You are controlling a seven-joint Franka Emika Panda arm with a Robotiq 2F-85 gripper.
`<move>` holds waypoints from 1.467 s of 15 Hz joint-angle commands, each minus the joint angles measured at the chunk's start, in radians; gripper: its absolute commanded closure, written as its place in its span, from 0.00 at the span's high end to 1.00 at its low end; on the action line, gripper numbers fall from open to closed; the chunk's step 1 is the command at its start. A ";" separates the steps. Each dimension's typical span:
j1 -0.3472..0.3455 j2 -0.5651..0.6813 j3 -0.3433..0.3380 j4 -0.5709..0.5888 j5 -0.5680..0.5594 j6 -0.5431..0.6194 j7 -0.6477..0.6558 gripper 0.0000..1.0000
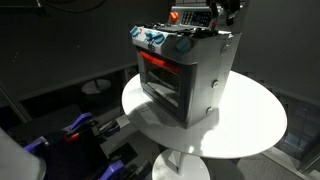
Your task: Push the top right button on the toy stove
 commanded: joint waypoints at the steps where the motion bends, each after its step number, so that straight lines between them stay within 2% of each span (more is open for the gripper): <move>1: 0.009 -0.012 -0.013 0.019 0.038 -0.052 -0.026 1.00; 7: 0.003 -0.101 -0.008 -0.018 0.064 -0.209 -0.073 1.00; 16: -0.005 -0.249 0.000 -0.041 0.035 -0.564 -0.185 1.00; 22: -0.006 -0.395 0.009 -0.159 0.013 -0.629 -0.283 1.00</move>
